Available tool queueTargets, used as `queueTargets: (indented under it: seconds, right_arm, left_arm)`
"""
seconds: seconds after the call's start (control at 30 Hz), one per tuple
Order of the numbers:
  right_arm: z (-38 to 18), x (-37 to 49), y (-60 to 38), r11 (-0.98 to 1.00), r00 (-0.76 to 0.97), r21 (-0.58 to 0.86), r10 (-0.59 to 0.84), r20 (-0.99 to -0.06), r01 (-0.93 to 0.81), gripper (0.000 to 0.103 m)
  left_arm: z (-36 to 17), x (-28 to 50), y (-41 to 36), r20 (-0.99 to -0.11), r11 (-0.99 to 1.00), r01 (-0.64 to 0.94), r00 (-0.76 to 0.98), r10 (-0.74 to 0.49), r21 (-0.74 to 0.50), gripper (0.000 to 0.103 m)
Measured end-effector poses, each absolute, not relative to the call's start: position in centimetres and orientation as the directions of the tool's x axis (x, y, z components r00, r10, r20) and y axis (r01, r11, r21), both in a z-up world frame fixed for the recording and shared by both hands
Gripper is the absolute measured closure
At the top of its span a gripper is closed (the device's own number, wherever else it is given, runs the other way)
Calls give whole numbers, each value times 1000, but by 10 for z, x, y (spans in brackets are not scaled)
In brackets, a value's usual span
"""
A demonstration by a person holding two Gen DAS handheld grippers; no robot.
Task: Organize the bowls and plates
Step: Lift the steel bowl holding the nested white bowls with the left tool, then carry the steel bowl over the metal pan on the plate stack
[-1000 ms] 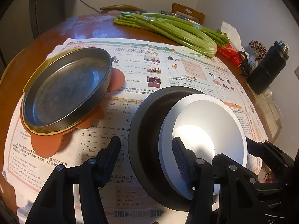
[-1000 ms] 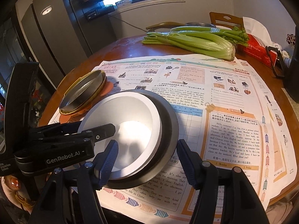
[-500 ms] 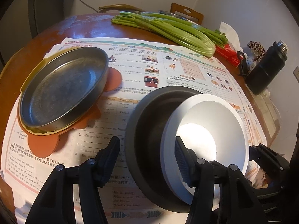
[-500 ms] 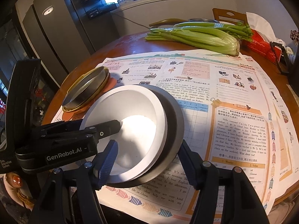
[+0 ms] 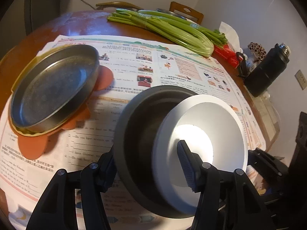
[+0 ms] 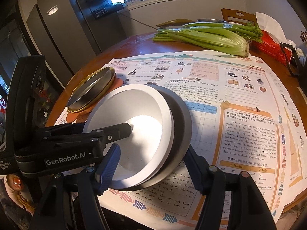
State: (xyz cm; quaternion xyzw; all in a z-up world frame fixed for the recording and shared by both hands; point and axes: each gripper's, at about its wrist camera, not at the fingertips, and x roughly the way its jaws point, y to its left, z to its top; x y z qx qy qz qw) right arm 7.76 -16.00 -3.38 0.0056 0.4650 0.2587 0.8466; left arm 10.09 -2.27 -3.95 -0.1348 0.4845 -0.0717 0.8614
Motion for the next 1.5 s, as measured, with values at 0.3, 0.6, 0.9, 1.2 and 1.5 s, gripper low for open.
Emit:
queueTargets:
  seconds: [0.3, 0.6, 0.9, 1.2, 1.5]
  right_arm:
    - [-36, 77, -158, 854, 415, 265, 461, -785, -447, 35]
    - [-36, 79, -161, 853, 417, 269, 465, -781, -447, 35]
    - [-33, 79, -169, 851, 423, 274, 471, -774, -448, 35]
    - [-24, 70, -167, 844, 436, 266, 481, -761, -466, 35]
    - [-10, 61, -159, 841, 457, 246, 481, -748, -482, 35]
  left_arm:
    - [-38, 102, -26, -813, 955, -3, 525, -252, -298, 43]
    - [-37, 103, -32, -818, 957, -1, 519, -248, -291, 43]
    - [-31, 101, -37, -814, 960, 5, 528, -241, -281, 43]
    - [-20, 90, -32, -799, 958, 0, 553, -238, -286, 43]
    - [-7, 79, -24, -775, 955, 1, 584, -242, -297, 43]
